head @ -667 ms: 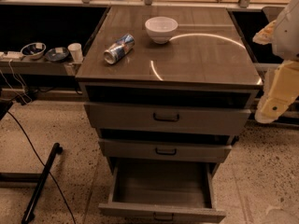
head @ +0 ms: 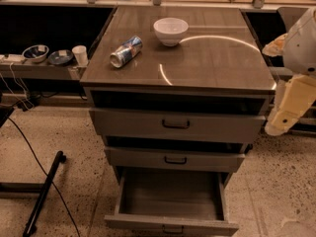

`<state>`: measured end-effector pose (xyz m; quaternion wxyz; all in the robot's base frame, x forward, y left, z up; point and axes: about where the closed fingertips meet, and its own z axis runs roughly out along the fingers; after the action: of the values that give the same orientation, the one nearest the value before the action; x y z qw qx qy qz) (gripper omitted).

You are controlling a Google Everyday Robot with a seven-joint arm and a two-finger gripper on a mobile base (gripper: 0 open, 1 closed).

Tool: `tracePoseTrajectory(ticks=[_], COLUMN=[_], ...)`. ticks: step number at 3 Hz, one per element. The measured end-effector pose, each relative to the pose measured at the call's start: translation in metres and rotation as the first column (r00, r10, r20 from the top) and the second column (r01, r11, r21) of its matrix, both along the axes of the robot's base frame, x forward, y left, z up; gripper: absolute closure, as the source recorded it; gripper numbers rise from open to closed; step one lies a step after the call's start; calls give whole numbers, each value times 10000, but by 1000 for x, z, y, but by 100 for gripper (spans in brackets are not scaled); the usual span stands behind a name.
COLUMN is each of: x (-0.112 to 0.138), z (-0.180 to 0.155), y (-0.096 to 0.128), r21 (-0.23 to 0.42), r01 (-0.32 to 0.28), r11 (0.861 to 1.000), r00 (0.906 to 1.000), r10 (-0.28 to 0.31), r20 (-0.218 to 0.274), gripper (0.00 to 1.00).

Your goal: Close bottom drawer

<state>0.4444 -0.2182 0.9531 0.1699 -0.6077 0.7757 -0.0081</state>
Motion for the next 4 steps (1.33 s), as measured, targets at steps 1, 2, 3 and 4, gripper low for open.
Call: tracePoseTrajectory(ticks=[1, 2, 3, 4], x=[-11, -36, -42, -45], z=[-53, -116, -115, -131], y=[6, -4, -27, -20], r21=[1369, 2993, 3602, 3773], r01=[-290, -78, 328, 86], r11=[9902, 9541, 9323, 9260], r00=[9994, 9999, 9917, 9976], r10=[313, 49, -752, -341], r20=[-150, 103, 1043, 609], gripper=[0, 0, 0, 0])
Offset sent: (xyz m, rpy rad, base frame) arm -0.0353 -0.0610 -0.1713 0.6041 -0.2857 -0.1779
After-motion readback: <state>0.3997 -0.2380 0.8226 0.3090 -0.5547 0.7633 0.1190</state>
